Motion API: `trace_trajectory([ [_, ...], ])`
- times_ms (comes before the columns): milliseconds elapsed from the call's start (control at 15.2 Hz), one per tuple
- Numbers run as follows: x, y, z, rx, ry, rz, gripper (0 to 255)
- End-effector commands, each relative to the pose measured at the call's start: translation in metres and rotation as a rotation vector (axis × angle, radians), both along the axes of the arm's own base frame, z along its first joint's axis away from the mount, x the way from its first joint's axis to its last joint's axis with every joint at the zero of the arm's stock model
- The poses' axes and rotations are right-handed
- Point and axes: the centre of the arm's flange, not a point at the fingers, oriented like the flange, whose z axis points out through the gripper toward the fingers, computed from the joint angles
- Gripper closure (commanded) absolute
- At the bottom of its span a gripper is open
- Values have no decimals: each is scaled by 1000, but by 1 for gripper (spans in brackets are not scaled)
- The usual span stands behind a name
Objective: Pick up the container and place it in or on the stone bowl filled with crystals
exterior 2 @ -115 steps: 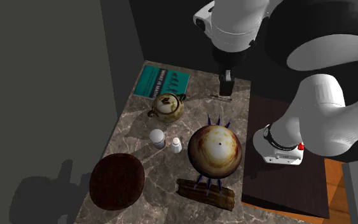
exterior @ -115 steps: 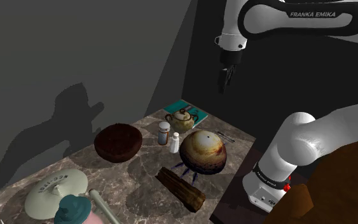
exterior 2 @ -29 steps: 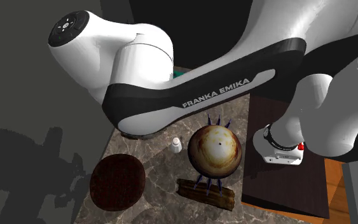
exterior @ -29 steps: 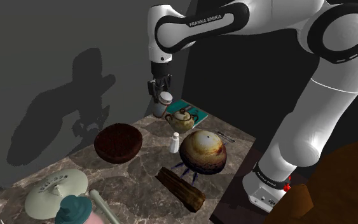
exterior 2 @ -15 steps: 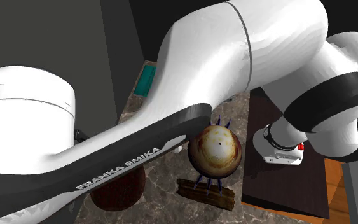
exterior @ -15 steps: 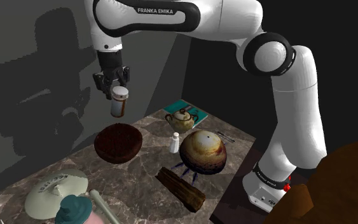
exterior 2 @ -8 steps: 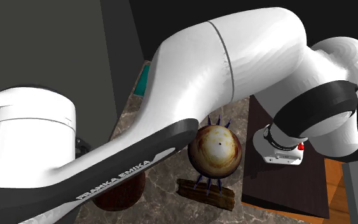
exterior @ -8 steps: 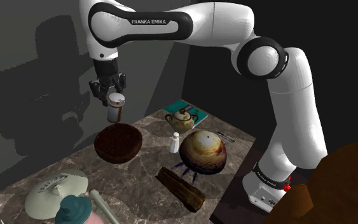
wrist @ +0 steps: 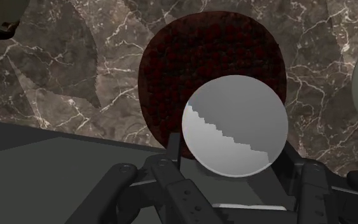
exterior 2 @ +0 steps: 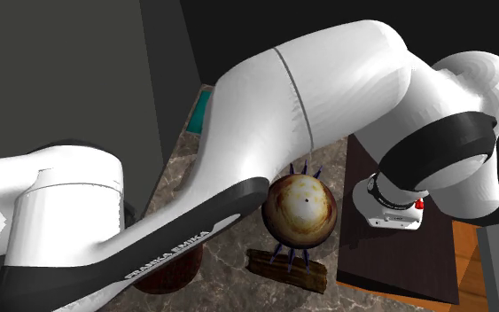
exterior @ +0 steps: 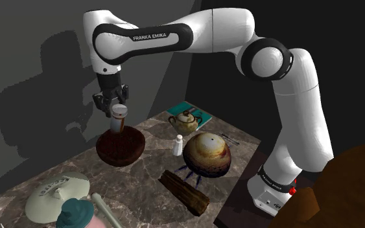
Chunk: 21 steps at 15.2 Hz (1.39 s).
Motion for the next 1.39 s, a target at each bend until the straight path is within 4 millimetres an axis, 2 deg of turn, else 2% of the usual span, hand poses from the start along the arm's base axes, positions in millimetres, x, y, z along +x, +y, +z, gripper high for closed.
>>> trace_trajectory([
  [0,0,-1,-10,1,-1,0,255],
  [330,0,-1,-33,1,-1,0,255],
  [792,0,-1,-33,1,-1,0,255],
  [858,0,-1,-33,1,-1,0,0],
  [1188,0,-1,-33,1,-1,0,0],
  [1320,3,0,-7,1,-1,0,0],
])
